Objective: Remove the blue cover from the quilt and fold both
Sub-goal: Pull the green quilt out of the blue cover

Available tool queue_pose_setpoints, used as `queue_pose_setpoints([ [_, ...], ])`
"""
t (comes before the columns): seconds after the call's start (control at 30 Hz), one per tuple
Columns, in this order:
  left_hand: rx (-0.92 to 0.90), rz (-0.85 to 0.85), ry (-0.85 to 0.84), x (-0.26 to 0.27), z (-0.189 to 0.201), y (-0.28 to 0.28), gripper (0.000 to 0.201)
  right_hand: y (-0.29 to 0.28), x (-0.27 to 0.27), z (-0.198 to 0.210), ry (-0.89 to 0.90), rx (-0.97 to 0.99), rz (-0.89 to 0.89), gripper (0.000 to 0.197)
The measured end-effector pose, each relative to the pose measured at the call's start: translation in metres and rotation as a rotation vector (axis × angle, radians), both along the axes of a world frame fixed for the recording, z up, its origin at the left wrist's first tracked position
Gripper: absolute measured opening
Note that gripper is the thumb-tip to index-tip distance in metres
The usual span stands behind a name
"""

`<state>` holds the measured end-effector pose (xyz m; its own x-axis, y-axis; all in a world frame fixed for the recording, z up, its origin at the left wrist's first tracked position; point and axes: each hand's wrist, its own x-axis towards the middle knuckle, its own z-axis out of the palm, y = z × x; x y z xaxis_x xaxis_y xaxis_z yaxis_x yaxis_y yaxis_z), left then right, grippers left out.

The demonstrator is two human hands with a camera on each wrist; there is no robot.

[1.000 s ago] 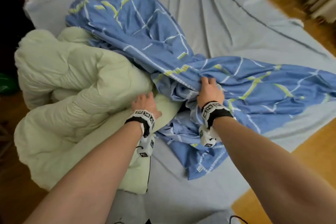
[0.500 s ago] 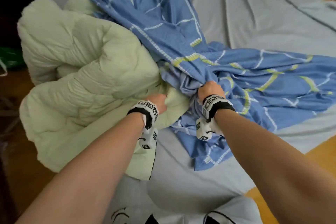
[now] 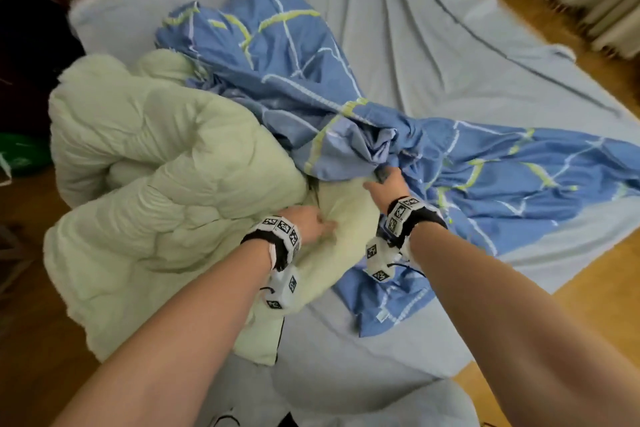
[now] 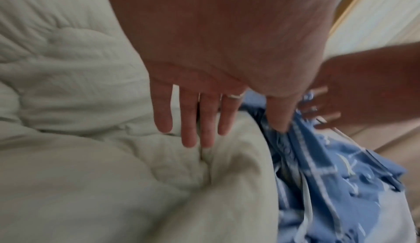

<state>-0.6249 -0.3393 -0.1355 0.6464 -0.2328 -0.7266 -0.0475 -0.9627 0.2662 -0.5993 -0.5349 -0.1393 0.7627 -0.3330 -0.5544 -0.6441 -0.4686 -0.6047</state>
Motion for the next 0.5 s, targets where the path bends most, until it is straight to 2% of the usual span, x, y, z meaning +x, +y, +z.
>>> queue_pose_setpoints([
  [0.1,-0.003,0.108,-0.250,0.021,0.008,0.051,0.049,0.045,-0.017,-0.015,0.238,-0.032,0.081,0.067],
  [0.2,0.057,0.173,-0.398,0.028,0.019,0.126,0.063,0.105,-0.021,-0.004,0.327,-0.011,0.149,0.061],
  [0.3,0.162,0.314,-0.513,0.024,0.031,0.210,0.083,0.167,-0.007,0.012,0.264,0.006,0.275,0.056],
  [0.37,0.220,0.482,-0.500,0.009,0.033,0.260,0.098,0.206,-0.001,0.017,0.204,0.023,0.364,0.057],
  [0.43,0.240,0.610,-0.411,-0.009,0.030,0.296,0.109,0.242,-0.002,0.019,0.143,0.051,0.458,0.063],
  [0.5,0.258,0.617,-0.316,-0.022,0.021,0.323,0.115,0.272,-0.007,0.018,0.067,0.080,0.547,0.077],
])
